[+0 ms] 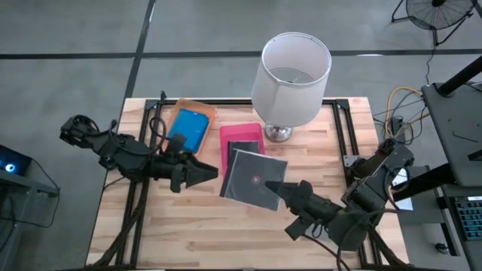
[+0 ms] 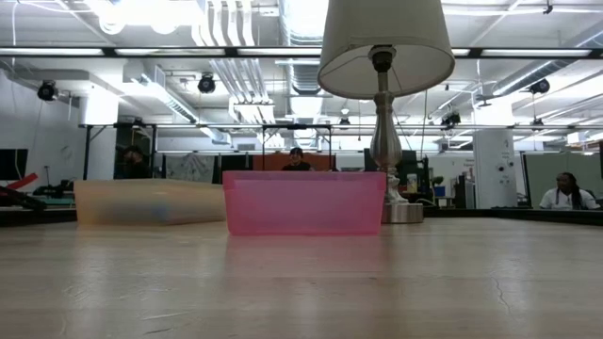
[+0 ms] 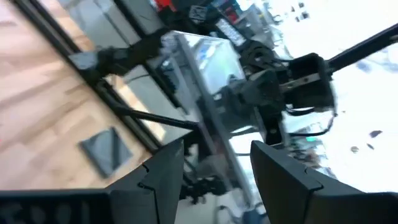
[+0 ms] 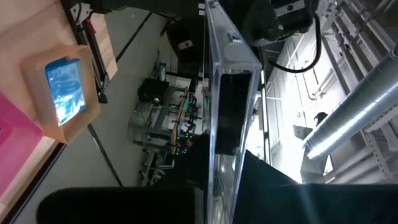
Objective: Pick & place jewel cases by type
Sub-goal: Put the left black cd case into the pink bin
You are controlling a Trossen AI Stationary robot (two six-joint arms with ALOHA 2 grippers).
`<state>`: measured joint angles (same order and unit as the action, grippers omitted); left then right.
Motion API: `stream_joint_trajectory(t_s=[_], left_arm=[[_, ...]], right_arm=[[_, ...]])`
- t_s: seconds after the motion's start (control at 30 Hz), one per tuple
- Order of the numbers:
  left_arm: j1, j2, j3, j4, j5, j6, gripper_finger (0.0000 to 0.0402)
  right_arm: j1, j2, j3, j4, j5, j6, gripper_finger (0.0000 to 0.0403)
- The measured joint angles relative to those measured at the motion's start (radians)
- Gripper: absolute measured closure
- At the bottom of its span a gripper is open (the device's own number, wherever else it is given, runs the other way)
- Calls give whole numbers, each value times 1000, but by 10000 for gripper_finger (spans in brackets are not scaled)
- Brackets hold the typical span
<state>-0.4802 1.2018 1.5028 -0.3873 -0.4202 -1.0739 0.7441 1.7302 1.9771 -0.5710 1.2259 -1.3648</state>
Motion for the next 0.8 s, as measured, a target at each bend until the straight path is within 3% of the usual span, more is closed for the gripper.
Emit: stream_joint_trajectory(t_s=[0.2,0.8], left_arm=[[23,0,-60,152,69,-5,234],[41,38,-86,204,144,-62,234]], right_arm=[[0,3,-1,-3,-10,-10,390],[-5,5,-2,-9,-18,-23,390]])
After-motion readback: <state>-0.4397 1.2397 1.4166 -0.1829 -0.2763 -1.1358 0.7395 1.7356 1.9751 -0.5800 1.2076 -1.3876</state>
